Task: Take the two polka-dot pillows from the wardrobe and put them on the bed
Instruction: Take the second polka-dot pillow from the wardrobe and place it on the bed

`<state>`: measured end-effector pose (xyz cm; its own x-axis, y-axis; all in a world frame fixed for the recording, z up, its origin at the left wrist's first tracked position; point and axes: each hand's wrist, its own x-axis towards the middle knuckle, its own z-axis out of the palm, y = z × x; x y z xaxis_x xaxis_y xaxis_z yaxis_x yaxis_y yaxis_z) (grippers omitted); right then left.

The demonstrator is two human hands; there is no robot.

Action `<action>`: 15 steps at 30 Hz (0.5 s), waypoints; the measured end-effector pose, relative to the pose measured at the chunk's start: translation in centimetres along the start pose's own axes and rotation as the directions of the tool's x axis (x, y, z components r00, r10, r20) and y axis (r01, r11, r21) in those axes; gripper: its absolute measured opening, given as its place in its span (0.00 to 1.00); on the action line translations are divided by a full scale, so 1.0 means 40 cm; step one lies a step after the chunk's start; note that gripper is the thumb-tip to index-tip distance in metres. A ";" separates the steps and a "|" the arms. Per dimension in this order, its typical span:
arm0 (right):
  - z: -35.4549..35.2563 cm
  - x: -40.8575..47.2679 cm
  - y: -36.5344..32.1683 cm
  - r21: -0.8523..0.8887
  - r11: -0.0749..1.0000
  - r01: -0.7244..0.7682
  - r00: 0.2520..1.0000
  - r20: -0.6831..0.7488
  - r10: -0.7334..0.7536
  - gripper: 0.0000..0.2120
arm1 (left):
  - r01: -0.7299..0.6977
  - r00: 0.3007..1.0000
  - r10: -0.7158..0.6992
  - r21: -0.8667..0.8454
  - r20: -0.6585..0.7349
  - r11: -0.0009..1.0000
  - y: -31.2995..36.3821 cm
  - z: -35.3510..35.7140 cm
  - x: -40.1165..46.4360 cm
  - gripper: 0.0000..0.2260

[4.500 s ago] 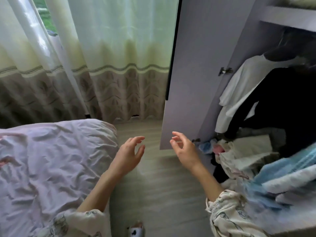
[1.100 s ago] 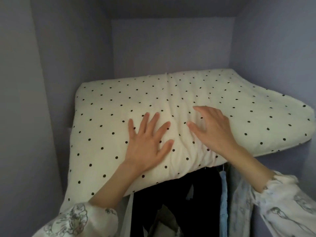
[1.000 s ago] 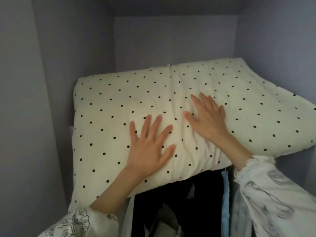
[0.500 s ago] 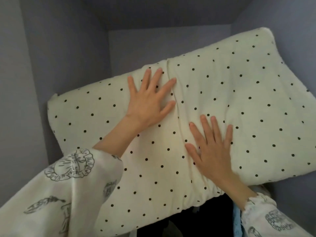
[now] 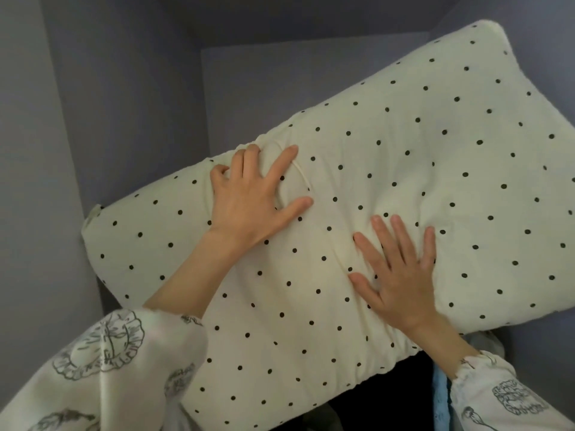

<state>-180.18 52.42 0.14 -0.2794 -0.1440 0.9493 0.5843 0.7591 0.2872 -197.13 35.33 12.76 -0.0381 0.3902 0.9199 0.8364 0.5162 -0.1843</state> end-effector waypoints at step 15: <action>-0.019 0.012 0.028 0.022 0.948 0.318 0.948 0.024 -0.319 0.25 | 0.481 0.861 -0.468 -0.022 0.197 0.876 0.073 0.029 -0.353 0.40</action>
<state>-179.09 52.71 1.02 -0.4694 -0.3630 0.8049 0.4477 0.6879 0.5713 -194.81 32.23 -1.16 -0.5321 0.2450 0.8105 0.7265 0.6237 0.2884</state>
